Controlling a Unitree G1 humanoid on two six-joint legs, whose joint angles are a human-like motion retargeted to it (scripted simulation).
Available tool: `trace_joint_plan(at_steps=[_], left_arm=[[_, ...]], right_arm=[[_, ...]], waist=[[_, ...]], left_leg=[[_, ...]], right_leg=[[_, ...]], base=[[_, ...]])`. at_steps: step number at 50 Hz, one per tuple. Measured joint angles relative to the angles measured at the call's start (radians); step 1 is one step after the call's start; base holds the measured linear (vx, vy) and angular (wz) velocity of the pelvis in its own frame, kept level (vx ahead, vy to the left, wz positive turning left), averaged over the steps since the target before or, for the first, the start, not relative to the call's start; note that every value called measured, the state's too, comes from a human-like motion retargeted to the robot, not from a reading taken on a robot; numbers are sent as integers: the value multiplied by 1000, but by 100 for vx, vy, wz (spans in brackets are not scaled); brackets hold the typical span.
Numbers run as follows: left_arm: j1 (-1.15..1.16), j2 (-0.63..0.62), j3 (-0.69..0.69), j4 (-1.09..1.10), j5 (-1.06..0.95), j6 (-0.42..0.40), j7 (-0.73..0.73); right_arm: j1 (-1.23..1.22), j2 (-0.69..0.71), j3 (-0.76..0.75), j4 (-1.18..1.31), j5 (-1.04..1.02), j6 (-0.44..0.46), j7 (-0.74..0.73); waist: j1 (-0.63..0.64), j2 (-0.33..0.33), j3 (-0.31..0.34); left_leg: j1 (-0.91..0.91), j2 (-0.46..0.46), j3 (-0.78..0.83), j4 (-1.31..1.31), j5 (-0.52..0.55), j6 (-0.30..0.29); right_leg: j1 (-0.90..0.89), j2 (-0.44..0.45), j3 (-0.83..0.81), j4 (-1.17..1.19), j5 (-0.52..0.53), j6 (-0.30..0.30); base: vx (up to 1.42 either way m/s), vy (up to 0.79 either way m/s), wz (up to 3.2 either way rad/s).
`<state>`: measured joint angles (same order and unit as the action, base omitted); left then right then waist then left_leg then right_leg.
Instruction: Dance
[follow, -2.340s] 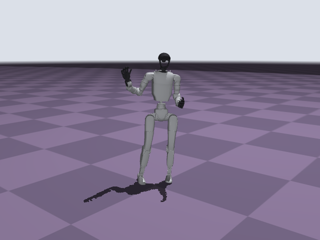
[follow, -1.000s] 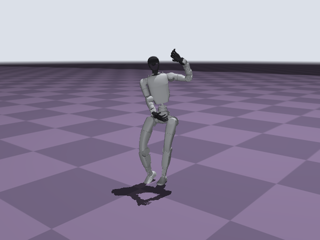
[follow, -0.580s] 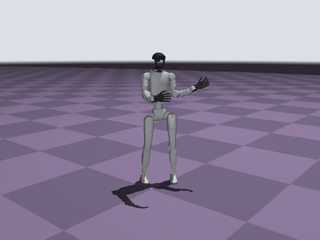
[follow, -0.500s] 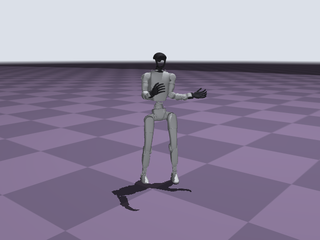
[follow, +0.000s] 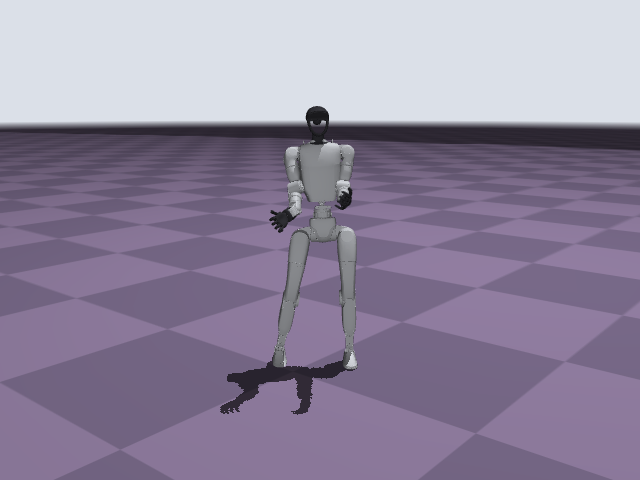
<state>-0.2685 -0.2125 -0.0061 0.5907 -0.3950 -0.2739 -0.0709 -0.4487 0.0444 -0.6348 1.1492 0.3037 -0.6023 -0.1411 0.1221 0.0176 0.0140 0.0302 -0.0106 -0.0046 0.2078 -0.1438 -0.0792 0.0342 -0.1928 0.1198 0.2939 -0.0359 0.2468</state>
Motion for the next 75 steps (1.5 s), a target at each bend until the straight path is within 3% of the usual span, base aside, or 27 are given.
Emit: trace_joint_plan(at_steps=[3, 5, 7, 11, 15, 17, 20, 25, 31, 35, 38, 42, 45, 51, 57, 62, 64, 66, 68, 70, 73, 75], left_arm=[[-161, 48, -7, 94, 92, -190, 141], [-287, 132, -15, 229, 152, -308, 276], [-421, 251, -52, 435, 230, -327, 378], [-636, 491, -152, 802, 444, -192, 261], [-698, 603, -61, 895, 741, 90, 150], [-722, 608, -34, 892, 811, 87, 110], [-761, 571, -76, 859, 799, -25, 31], [-768, 475, -94, 652, 860, -111, -32], [-731, 474, -194, 268, 673, -163, -231], [-633, 563, -250, -83, 484, -127, -294], [-516, 705, -264, -448, 341, -85, -268], [-332, 896, -185, -907, 321, -95, -133], [-245, 973, -95, -1117, 388, -132, 10], [-181, 916, 170, -1264, 501, -159, 227], [-58, 663, 562, -1286, 572, -148, 544], [77, 375, 770, -1066, 616, -175, 941], [84, 296, 824, -872, 564, -196, 1014], [85, 277, 885, -628, 453, -225, 970], [85, 286, 949, -381, 310, -223, 863], [102, 318, 1004, -124, 225, -202, 713], [164, 385, 1044, 270, 227, -105, 589], [230, 464, 1019, 570, 284, -83, 527]], right_arm=[[-28, -101, -55, 247, 121, -102, 44], [-50, -169, -78, 376, 167, -98, 35], [-71, -217, -88, 461, 170, -88, 5], [-153, -254, -6, 523, 134, -63, -113], [-277, -278, 107, 507, 63, -55, -136], [-339, -305, 193, 486, 26, -45, -89], [-421, -359, 310, 447, -73, 3, -11], [-489, -364, 448, 279, -337, 63, 129], [-472, -322, 626, -27, -327, 155, 383], [-379, -318, 709, -294, -222, 203, 456], [-252, -354, 786, -603, -109, 213, 468], [-108, -398, 848, -970, -18, 165, 358], [-57, -451, 843, -1169, -2, 101, 259], [-8, -453, 658, -1421, -83, 54, 127], [120, -321, 156, -1628, -153, -4, -86], [203, -83, -180, -1510, -142, -112, -420], [215, -4, -281, -1366, -58, -169, -498], [209, 33, -396, -1165, 71, -200, -458], [205, 35, -528, -934, 219, -168, -328], [226, 3, -653, -683, 328, -94, -173], [277, -35, -769, -358, 358, 98, -104], [344, -70, -793, -119, 295, 175, -81]], waist=[[37, 5, 6], [54, 10, 8], [67, 7, 3], [57, -9, -26], [13, -8, -43], [4, -15, -53], [4, -32, -62], [-9, -53, -51], [-36, -68, -38], [-51, -81, -29], [-77, -80, -21], [-105, -77, -12], [-115, -72, -19], [-85, -80, -39], [-76, -75, -9], [-56, -59, 13], [-45, -53, 13], [-35, -49, 14], [-27, -49, 14], [-18, -48, 21], [-5, -38, 33], [10, -28, 47]], left_leg=[[28, -17, 27, -39, 5, 12], [44, -16, 56, -64, 14, 22], [47, -14, 75, -88, 24, 30], [47, 1, 137, -141, 44, 40], [56, 29, 183, -171, 45, 43], [38, 41, 175, -159, 42, 38], [18, 48, 154, -149, 39, 36], [19, 72, 121, -134, 29, 19], [-3, 109, 82, -69, -10, 5], [-46, 126, 23, 27, -59, -1], [-93, 142, -26, 133, -116, -11], [-158, 148, -97, 280, -185, -26], [-173, 150, -122, 317, -201, -22], [-114, 133, -91, 197, -146, -18], [-42, 120, -29, 14, -52, -18], [-3, 98, 0, -69, -7, -19], [3, 89, 9, -81, 1, -16], [5, 79, 16, -86, 8, -11], [2, 67, 18, -91, 13, -7], [2, 52, 15, -100, 21, -4], [23, 38, 23, -134, 40, -5], [51, 31, 44, -160, 47, -2]], right_leg=[[-21, -17, -23, 22, 15, -2], [-44, -19, -37, 51, 25, -8], [-77, -18, -49, 79, 27, -11], [-126, 15, -23, 73, 29, -18], [-138, 51, 22, 47, 25, 3], [-144, 59, 32, 32, 30, 0], [-146, 56, 26, 18, 34, -7], [-102, 59, 12, -20, 27, -9], [-34, 59, -19, -83, 28, -14], [19, 65, -53, -131, 31, -26], [54, 82, -70, -161, 33, -33], [90, 102, -79, -186, 18, -29], [107, 115, -80, -191, 9, -22], [104, 100, -85, -190, 16, -34], [100, 80, -113, -184, 19, -39], [105, 63, -123, -183, 20, -35], [105, 55, -126, -182, 20, -32], [104, 44, -128, -181, 18, -30], [99, 33, -128, -177, 17, -27], [90, 22, -125, -171, 18, -25], [83, 11, -122, -159, 20, -23], [81, 6, -118, -147, 22, -20]], base=[[9, 20, -47], [6, 13, -49], [2, 7, -64], [2, -5, -87], [2, -10, -55], [-6, -13, -21], [-8, -12, 26], [-5, -16, 47], [-2, -18, 45], [3, -19, 37], [6, -15, 32], [4, -11, 22], [9, -3, 23], [5, 7, -4], [-2, 4, 23], [-2, 6, 10], [0, 3, -3], [1, 7, -5], [3, 6, -2], [0, 7, -2], [6, 9, -9], [10, 12, -23]])
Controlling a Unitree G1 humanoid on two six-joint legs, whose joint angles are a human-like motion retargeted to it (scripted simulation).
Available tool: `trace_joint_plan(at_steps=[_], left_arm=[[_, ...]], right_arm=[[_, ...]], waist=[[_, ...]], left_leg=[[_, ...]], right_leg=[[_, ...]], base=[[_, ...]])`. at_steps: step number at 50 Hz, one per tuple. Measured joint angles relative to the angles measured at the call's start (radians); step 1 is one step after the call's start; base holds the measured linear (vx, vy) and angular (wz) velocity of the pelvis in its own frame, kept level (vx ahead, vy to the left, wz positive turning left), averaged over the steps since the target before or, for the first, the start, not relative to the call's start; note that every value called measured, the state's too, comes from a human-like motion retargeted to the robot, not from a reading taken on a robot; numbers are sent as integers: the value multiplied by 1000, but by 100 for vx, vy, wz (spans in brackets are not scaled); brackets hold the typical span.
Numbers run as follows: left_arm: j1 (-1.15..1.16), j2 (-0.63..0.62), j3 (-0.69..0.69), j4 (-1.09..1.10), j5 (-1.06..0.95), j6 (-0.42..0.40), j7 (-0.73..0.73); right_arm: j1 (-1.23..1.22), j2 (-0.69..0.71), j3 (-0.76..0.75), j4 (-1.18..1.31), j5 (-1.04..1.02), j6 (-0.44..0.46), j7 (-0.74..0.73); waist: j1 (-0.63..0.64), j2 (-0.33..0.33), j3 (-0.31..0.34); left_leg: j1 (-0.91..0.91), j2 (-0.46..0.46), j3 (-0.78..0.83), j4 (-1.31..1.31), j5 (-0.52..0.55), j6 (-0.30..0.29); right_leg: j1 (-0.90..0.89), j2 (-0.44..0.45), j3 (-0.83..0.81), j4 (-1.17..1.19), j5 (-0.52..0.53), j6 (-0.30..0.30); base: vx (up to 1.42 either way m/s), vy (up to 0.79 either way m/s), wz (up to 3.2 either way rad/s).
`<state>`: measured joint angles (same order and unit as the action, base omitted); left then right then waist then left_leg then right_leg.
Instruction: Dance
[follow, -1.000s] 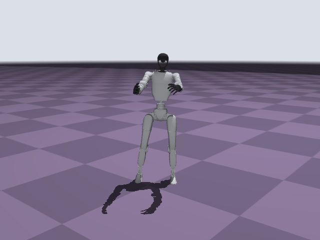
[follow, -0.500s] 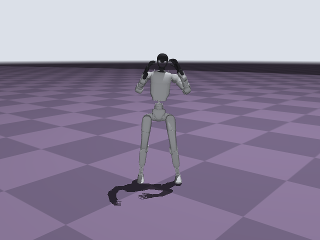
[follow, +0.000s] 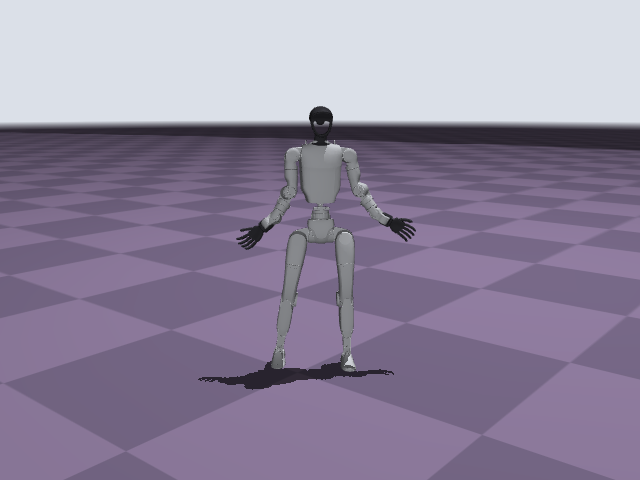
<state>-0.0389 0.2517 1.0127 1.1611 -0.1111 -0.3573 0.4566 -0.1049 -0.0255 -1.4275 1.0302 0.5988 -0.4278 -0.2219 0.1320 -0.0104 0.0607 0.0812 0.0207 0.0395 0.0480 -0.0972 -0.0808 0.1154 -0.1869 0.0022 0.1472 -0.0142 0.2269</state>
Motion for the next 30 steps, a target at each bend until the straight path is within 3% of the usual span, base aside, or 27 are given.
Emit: trace_joint_plan(at_steps=[3, 5, 8, 11, 17, 22, 25, 26, 30], left_arm=[[31, 42, -84, 259, 65, 108, -2], [29, 4, -124, 300, 95, 158, 7], [25, -138, -218, 186, 131, 98, 6], [-8, -224, -333, 70, 130, 65, -86], [-193, -264, -518, -120, 145, 154, -167], [-338, -291, -568, -182, 220, 206, 3], [-371, -342, -583, -139, 145, 172, 162], [-370, -368, -576, -111, 83, 156, 189], [-378, -484, -553, 70, -290, 122, 113]], right_arm=[[98, -12, 103, 249, -112, 77, 30], [121, 19, 222, 313, -201, 90, 43], [99, 67, 425, 313, -348, 45, 58], [25, 41, 655, 298, -456, 72, 161], [-247, -15, 990, 272, -529, 131, 497], [-392, -46, 1206, 197, -666, 136, 640], [-398, -69, 1327, 105, -784, 94, 665], [-391, -77, 1355, 90, -835, 73, 667], [-356, -175, 1451, 32, -1029, -20, 713]], waist=[[9, 7, 6], [2, 7, -1], [15, 24, 8], [30, 41, 10], [-20, 56, -30], [-19, 42, -60], [-13, 12, -64], [-20, 3, -61], [-59, -39, -52]], left_leg=[[0, -22, 2, 2, 5, 20], [-18, -35, 5, 15, 2, 27], [-15, -50, 20, 19, -9, 40], [-19, -61, 23, 30, -26, 32], [-77, -36, -13, 66, -42, -30], [-84, 28, -4, 92, -68, -74], [-63, 46, 1, 97, -73, -60], [-53, 71, -6, 106, -78, -63], [-69, 141, -56, 175, -93, -60]], right_leg=[[-12, -7, 19, 11, 9, 2], [-35, -14, 26, 20, 20, -2], [-77, -19, 39, 57, 37, -11], [-131, -17, 71, 101, 56, -21], [-239, 27, 168, 201, 107, 35], [-259, 123, 276, 216, 7, 35], [-229, 107, 223, 230, -60, 35], [-202, 138, 239, 227, -60, 35], [-130, 176, 210, 215, -88, 35]], base=[[11, 13, -29], [3, 7, -28], [-2, 6, -45], [-3, 9, -76], [-9, 3, -33], [2, -15, 2], [9, -21, 36], [16, -36, 76], [4, -35, 121]])
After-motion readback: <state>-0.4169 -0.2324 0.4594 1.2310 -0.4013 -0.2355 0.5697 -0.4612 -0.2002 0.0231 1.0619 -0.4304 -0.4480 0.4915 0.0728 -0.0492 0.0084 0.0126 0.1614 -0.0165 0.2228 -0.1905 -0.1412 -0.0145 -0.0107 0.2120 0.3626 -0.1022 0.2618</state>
